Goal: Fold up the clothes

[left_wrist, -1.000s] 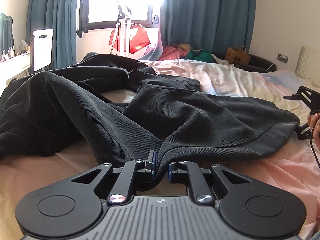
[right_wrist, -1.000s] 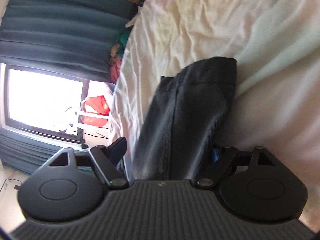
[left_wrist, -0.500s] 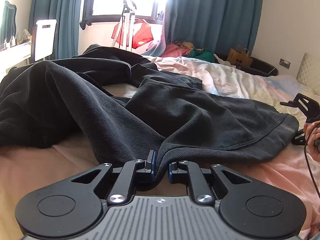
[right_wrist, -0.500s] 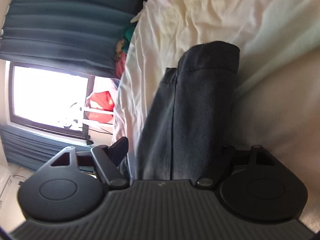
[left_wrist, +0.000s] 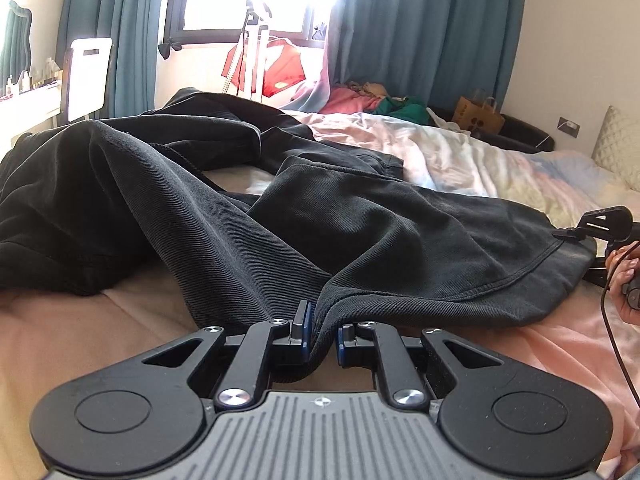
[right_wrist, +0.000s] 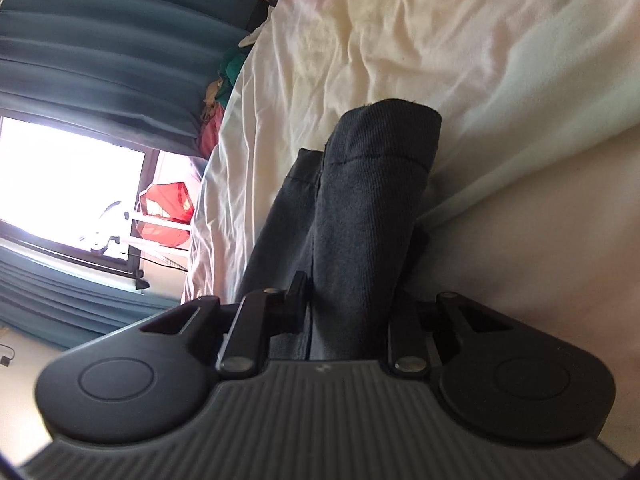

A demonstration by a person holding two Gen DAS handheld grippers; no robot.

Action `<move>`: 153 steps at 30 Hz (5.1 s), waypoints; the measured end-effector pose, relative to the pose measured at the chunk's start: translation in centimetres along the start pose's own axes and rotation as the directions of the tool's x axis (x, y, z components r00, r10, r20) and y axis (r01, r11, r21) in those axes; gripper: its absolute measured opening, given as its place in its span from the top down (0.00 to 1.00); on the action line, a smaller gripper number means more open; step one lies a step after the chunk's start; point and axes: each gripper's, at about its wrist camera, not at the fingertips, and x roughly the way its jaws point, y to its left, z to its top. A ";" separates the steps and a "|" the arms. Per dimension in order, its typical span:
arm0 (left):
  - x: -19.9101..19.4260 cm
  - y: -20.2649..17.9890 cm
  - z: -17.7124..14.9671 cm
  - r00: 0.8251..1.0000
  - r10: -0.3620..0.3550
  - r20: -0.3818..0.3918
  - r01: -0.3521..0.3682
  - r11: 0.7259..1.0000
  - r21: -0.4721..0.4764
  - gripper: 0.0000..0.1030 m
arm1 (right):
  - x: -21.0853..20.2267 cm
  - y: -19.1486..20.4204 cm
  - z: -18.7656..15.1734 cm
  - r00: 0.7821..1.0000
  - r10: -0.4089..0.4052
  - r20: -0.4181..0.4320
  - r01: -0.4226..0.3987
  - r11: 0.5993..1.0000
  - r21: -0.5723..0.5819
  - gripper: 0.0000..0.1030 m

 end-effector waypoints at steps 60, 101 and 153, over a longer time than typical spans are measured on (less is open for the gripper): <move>1.3 24.3 -2.5 0.983 0.146 0.111 0.102 0.064 -0.993 0.25 | -3.5 0.4 3.6 0.973 -0.059 0.222 0.073 0.996 -0.059 0.93; -15.0 30.3 0.8 0.975 0.188 -0.120 -0.185 0.377 -0.908 0.90 | -10.2 -3.2 2.0 0.903 -0.381 0.199 0.358 0.922 0.145 0.93; -7.8 -5.1 9.4 0.983 0.032 0.180 -0.038 0.999 0.034 0.00 | -17.1 14.7 -20.6 0.979 0.118 0.168 0.085 0.513 -0.854 0.38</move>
